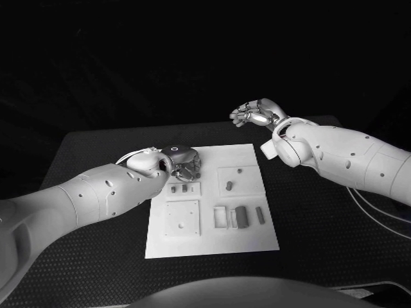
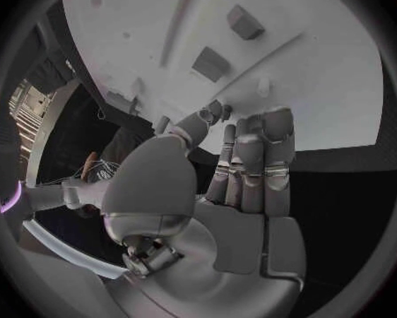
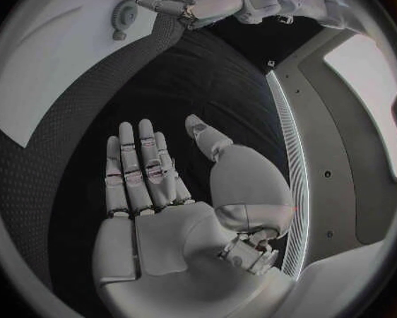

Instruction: Assemble the parts on the task board

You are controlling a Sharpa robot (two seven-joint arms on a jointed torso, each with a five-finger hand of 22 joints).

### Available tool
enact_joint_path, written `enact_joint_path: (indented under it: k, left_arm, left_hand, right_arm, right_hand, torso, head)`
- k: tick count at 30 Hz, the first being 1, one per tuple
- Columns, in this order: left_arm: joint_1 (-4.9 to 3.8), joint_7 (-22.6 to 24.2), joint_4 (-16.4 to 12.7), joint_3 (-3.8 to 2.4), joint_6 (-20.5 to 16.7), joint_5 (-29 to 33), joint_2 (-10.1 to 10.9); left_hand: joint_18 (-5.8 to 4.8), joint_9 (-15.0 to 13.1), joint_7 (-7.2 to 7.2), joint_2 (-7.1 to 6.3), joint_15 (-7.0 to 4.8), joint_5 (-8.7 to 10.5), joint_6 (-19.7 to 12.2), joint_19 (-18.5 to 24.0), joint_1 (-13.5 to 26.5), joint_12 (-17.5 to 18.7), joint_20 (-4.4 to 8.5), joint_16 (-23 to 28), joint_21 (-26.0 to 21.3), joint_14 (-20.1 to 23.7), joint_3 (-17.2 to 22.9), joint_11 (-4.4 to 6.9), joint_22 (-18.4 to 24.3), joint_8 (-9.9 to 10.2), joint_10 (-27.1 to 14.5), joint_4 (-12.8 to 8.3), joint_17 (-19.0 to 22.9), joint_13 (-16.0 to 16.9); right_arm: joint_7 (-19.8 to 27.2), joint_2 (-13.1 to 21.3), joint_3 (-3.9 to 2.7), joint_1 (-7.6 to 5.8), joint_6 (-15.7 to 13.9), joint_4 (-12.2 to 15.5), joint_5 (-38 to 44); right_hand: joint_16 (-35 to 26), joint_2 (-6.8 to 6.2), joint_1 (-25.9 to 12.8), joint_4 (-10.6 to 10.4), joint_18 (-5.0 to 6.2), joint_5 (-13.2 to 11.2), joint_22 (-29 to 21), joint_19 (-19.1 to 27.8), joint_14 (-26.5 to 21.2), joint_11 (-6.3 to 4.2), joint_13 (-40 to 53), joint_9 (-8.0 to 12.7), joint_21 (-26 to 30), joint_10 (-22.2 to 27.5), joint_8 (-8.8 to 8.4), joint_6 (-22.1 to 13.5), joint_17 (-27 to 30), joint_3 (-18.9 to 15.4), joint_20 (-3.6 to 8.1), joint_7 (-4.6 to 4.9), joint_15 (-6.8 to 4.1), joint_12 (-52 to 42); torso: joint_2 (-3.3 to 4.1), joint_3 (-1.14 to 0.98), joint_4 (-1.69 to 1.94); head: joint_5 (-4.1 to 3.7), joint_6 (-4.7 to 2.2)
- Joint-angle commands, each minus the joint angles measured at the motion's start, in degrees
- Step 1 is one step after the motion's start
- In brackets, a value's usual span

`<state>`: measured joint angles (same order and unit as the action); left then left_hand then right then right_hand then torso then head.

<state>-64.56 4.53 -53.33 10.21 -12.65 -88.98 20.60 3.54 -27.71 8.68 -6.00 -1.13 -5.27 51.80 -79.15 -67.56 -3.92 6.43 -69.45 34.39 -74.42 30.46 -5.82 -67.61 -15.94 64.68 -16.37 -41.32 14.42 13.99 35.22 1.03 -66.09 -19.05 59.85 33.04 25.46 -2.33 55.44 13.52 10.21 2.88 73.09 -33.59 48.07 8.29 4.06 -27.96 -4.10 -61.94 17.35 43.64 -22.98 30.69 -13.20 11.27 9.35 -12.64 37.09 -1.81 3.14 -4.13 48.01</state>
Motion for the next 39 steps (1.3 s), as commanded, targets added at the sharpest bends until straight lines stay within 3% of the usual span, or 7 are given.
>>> enact_joint_path:
  k: [1,29,39]
  left_arm:
    - [0.26,0.69,0.35,-0.02,-1.07,0.19,-0.34]
    - [0.77,0.35,2.16,-0.07,-0.94,1.35,-2.07]
    - [1.25,-0.84,3.62,-0.07,-0.57,1.38,-3.02]
  left_hand:
    - [8.36,0.08,-0.03,0.70,0.15,-0.33,0.22,-0.35,0.07,-0.25,0.13,-0.23,-0.29,-0.23,0.42,0.22,-0.06,-0.20,0.42,-0.08,0.13,-0.04]
    - [8.29,0.77,-0.28,1.14,0.11,-0.99,-1.30,-0.51,-0.12,-0.06,0.21,-0.74,-0.52,-0.11,0.96,0.26,-0.31,0.74,0.54,-0.16,0.83,-0.25]
    - [8.26,0.58,0.35,1.51,0.09,-0.97,-0.01,-0.56,0.18,-0.05,0.22,-0.97,-0.60,-0.05,0.99,0.27,-0.43,0.05,0.56,-0.04,1.08,-0.31]
  right_arm:
    - [0.47,0.06,-0.05,-0.04,0.03,0.35,0.36]
    - [0.32,0.08,-0.06,-0.11,0.09,1.52,0.37]
    - [0.32,-0.10,-0.06,-0.15,0.12,1.47,0.37]
  right_hand:
    - [-0.20,0.20,-0.32,0.22,0.90,-0.10,-0.06,0.22,-0.10,0.34,-0.06,0.07,0.30,0.23,-0.29,-0.54,-0.04,0.06,-0.11,1.06,0.27,0.27]
    - [-0.22,0.21,-0.33,0.20,0.92,-0.10,-0.05,0.21,-0.07,0.33,-0.04,0.09,0.28,0.19,-0.29,-0.51,-0.06,0.08,-0.10,1.05,0.25,0.31]
    - [-0.22,0.21,-0.33,0.20,0.93,-0.10,-0.04,0.21,-0.07,0.32,-0.04,0.10,0.28,0.18,-0.30,-0.51,-0.07,0.08,-0.10,1.05,0.25,0.32]
  torso:
    - [-0.05,0.06,-0.10]
    - [0.01,0.02,-0.08]
    - [-0.04,0.04,-0.06]
  head:
    - [0.16,0.14]
    - [-0.75,0.73]
    - [-0.74,0.79]
